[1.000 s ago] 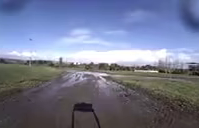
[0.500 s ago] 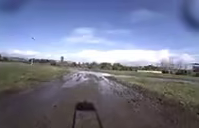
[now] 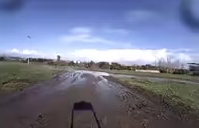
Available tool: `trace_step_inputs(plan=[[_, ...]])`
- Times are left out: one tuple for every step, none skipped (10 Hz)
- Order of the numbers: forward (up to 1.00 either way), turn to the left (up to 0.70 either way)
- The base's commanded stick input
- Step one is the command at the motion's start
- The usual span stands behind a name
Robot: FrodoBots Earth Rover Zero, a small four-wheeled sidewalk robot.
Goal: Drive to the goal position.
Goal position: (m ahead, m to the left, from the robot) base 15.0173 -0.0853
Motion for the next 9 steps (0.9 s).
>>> trace_step_inputs(plan=[[0.7,0.33],[0.7,0.34],[0.7,0.35],[0.7,0.35],[0.7,0.35],[0.7,0.35],[0.7,0.35],[0.7,0.16],[0.7,0.08]])
